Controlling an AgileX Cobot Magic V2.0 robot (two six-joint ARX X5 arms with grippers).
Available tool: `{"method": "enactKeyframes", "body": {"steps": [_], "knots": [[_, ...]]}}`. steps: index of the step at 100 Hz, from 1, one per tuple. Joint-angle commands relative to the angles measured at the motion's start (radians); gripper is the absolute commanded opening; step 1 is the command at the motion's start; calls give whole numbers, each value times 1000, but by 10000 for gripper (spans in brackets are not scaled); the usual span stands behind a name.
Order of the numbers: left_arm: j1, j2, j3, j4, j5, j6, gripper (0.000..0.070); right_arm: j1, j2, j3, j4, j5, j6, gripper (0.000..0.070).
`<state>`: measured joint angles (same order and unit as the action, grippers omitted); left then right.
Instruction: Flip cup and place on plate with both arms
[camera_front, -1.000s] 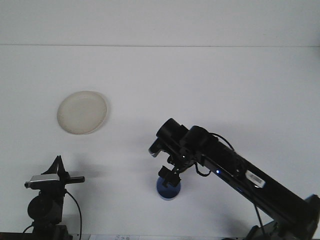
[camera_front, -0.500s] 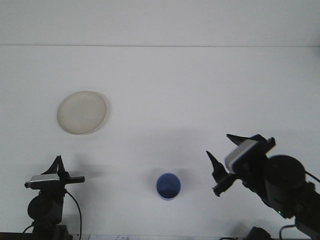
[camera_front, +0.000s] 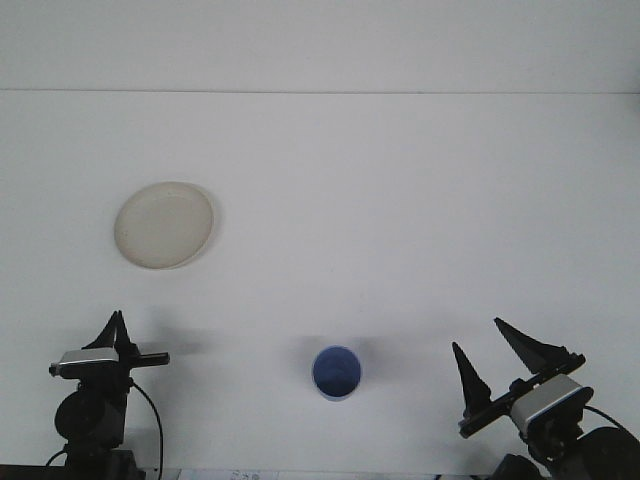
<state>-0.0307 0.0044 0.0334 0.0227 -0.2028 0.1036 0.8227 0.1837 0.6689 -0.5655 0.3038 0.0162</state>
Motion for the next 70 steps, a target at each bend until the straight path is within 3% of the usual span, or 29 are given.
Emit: {"method": "enactKeyframes", "body": {"steps": [1,26,35,47,60,70], "knots": [[0,-2,-19,17,2,-85,14,7,-11,-4,6,0,21,479],[0,-2,-19,44,2,-387,14,7,-14,-9,4,1,21,479],[0,-1,-12,78,8,-455,13,7,-14,-9,3,1,20,479],[0,6,68,73,91,-465,12,7,-14,-9,3,1,21,479],[0,81,226,-7,98,-459,12,7,-14,-9,4,1,20,479],[0,192,379,-111,109,-401,24,7,-14,-9,4,1,20,479]]}}
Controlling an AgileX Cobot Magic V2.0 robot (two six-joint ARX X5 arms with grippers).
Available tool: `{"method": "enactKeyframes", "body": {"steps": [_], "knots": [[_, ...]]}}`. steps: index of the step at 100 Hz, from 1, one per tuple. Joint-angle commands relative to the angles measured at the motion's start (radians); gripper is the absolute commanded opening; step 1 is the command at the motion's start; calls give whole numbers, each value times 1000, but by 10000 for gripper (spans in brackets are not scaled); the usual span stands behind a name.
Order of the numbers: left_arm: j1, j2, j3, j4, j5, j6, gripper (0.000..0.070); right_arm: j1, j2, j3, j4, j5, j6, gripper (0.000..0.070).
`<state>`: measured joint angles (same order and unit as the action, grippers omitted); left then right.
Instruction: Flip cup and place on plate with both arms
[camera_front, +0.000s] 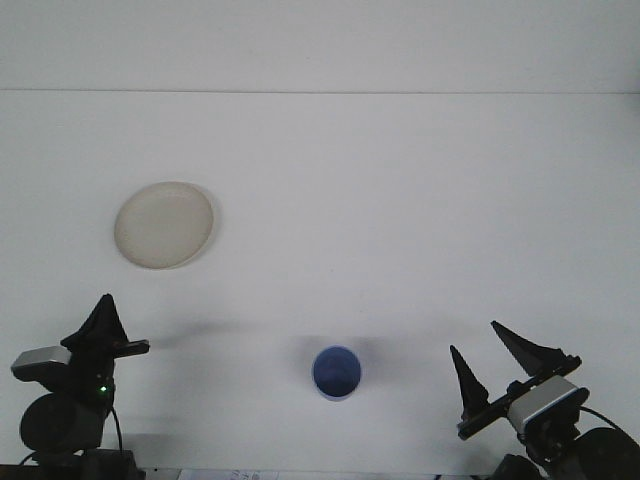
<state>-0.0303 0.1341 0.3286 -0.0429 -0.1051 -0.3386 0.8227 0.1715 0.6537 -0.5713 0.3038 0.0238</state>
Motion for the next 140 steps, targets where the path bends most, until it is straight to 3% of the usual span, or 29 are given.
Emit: {"method": "enactKeyframes", "body": {"steps": [1,6,15,20,38,50,75,96,131,140], "knots": [[-1,76,101,-56,18,51,31,7,-2,6,10,1,13,479],[-1,143,181,-111,68,104,114,7,-2,6,10,1,13,479],[-2,264,313,-195,193,168,406,7,-2,6,9,1,13,479],[-5,330,382,-245,276,195,496,7,-2,6,10,1,13,479],[-62,571,603,-444,558,223,509,7,-2,6,10,1,13,479],[-170,713,729,-562,658,257,509,7,-2,6,10,1,13,479],[-467,951,886,-661,642,301,505,7,-2,6,9,1,10,478],[-674,1134,926,-667,531,303,505,7,-2,6,8,1,10,479],[-813,1362,927,-644,388,327,505,7,-2,6,-23,1,10,478],[-824,1399,927,-621,384,327,505,7,-2,6,-30,1,10,478]]}}
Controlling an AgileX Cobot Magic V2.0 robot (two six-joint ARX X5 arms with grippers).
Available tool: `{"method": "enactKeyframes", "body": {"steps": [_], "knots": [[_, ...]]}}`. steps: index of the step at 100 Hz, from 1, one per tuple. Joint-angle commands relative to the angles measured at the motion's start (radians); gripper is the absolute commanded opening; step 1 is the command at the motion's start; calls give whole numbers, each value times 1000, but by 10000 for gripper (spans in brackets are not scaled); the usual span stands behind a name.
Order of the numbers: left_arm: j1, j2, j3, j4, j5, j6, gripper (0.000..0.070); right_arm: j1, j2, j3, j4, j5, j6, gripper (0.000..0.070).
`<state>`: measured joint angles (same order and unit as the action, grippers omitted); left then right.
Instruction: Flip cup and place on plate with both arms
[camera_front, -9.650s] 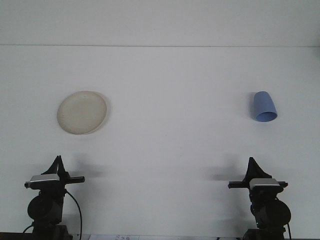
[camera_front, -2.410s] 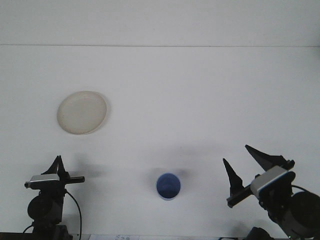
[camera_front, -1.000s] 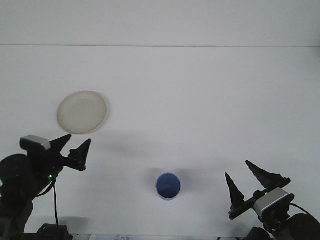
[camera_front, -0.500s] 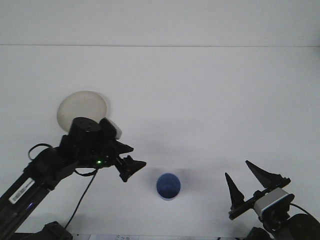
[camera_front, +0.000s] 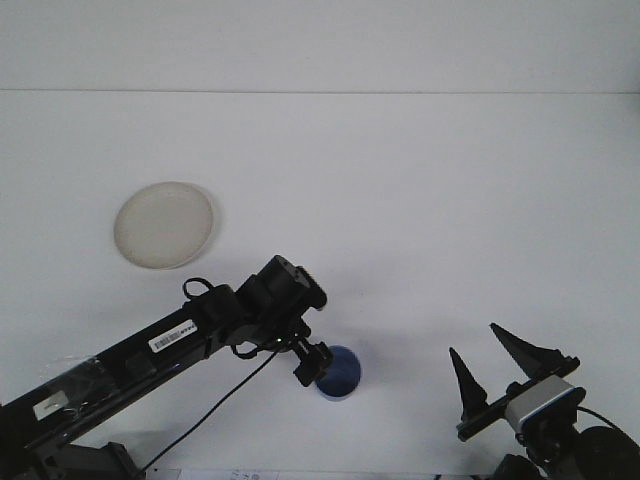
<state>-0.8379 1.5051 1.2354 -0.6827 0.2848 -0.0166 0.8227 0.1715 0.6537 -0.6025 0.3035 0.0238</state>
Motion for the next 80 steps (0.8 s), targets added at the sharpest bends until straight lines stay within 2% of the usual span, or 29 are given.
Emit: {"method": "enactKeyframes", "body": {"steps": [1,35,48,60,70,75,80], "knots": [[-18,32,21,21,-6,5,505,7,-2,6,2,2,10,479],[-52,113,20,72,-6,9,502,7,-2,6,0,11,10,478],[-54,135,20,89,-6,10,479,7,-2,6,0,12,10,478],[-54,156,21,82,-6,10,333,7,-2,6,0,12,10,478],[-58,163,21,80,-6,18,273,7,-2,6,0,12,10,478],[-60,163,21,82,-6,24,193,7,-2,6,0,12,10,478],[-61,163,21,83,-6,28,83,7,-2,6,0,12,10,478]]}}
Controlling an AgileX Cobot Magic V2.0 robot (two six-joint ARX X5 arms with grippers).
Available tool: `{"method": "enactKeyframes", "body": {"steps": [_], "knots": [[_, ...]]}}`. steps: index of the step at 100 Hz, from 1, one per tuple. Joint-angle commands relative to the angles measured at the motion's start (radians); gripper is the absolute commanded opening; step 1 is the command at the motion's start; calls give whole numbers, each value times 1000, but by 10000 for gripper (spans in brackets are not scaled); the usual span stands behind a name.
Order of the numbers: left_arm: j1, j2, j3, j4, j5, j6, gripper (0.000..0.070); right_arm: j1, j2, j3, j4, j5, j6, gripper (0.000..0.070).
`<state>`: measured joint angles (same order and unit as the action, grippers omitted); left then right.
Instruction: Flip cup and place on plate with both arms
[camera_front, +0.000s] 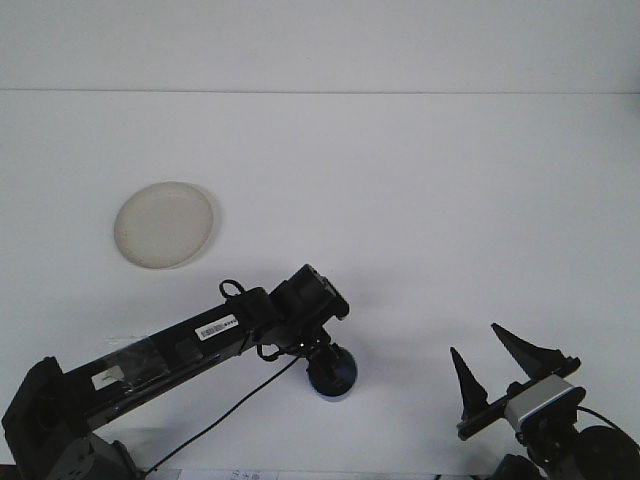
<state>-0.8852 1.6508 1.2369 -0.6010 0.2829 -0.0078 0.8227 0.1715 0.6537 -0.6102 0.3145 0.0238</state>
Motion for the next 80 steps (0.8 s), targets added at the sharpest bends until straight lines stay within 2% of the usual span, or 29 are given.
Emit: {"method": "enactKeyframes", "body": {"steps": [1,5,35,60,80], "knots": [[-14,17,19,1,-5,19,64,7,-2,6,8,1,10,478],[-14,17,19,1,-5,19,0,7,-2,6,8,1,10,478],[-5,16,85,-71,-17,23,9,7,-2,6,8,1,10,478],[59,-20,297,-276,-193,84,8,7,-2,6,8,1,10,478],[239,-121,423,-341,-276,106,6,7,-2,6,8,1,10,478]]}}
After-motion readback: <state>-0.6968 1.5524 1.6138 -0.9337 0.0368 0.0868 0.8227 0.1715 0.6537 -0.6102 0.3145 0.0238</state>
